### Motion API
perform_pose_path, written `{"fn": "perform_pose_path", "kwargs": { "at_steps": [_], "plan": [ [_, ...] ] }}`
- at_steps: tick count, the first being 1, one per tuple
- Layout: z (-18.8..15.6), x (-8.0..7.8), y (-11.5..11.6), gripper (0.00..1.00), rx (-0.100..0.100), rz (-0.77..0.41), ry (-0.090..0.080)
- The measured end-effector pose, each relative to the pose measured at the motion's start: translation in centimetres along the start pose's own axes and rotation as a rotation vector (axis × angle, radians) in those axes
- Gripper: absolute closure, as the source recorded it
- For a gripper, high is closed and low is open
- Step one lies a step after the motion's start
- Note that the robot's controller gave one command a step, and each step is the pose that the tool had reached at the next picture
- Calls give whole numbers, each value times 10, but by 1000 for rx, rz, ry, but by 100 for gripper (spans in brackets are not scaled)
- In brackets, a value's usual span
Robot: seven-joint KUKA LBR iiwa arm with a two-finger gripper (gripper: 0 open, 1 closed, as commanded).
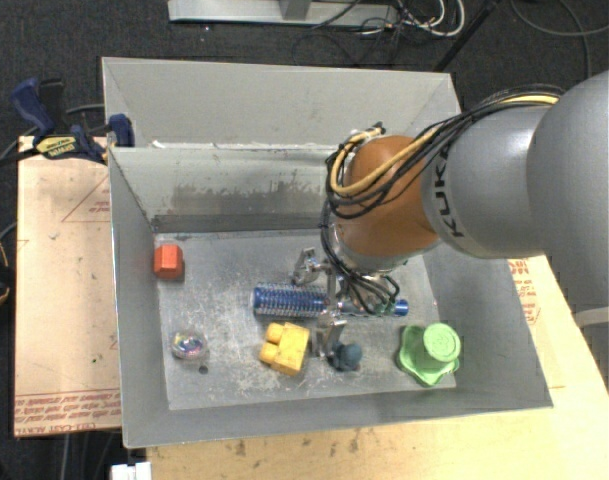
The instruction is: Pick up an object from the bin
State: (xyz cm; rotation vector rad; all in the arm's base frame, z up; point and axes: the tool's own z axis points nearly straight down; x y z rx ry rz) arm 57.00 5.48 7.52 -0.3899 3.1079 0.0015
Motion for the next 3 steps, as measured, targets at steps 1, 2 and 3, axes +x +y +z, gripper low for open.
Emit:
{"fn": "perform_pose_path", "kwargs": {
  "at_steps": [1, 2, 3],
  "plan": [
    [-4, -3, 0, 100, 0, 1, -8],
    [-116, -12, 8, 100, 0, 40, -2],
    [-185, 5, 7, 100, -2, -514, 4]
  ]
}}
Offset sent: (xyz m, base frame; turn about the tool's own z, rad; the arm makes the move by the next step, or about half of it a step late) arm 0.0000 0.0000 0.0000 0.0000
